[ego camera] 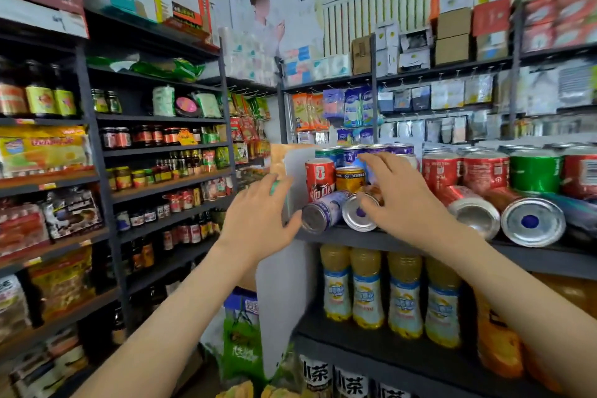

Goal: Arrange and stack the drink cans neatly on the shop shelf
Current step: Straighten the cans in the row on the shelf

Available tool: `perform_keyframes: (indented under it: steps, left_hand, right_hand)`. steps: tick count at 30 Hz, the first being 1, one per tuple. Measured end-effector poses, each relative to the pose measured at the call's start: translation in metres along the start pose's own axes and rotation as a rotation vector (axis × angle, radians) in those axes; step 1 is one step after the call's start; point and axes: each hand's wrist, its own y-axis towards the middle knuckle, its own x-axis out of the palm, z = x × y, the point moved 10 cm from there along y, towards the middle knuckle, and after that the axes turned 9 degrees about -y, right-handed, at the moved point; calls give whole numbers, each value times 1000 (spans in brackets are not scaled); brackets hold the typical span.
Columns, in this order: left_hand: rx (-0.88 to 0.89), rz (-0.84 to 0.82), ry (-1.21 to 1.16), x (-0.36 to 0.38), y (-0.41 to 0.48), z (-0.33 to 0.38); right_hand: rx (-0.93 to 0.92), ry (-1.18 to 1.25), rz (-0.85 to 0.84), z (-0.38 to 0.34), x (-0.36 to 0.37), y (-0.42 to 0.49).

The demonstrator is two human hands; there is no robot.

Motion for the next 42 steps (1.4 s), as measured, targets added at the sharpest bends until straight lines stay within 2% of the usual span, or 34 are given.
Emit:
perform_keyframes:
  steps: [6,11,16,23,30,38,42]
  left_hand:
    - [-34,154,-141,-3,27,-14]
    - [-12,131,-92,13,38,-19]
    - [-9,138,-122,30,48,-45]
    - [58,42,-235,64,74,-73]
    - [118,-80,-371,101,96,-90]
    - [154,-132,-476,124,105,-86]
    - [169,-158,-508,135,108,-83]
  right_hand:
    - [-33,-95,-6,4,3,20]
    - [-86,-141,-23,-4,17,46]
    - [-66,-80,-48,-18,41,79]
    - [144,51,-256,-15,88,126]
    - [326,60,-391,-3,125,143]
    - [395,-16,-497,3,140,152]
    - [390,-130,-548,1,147,152]
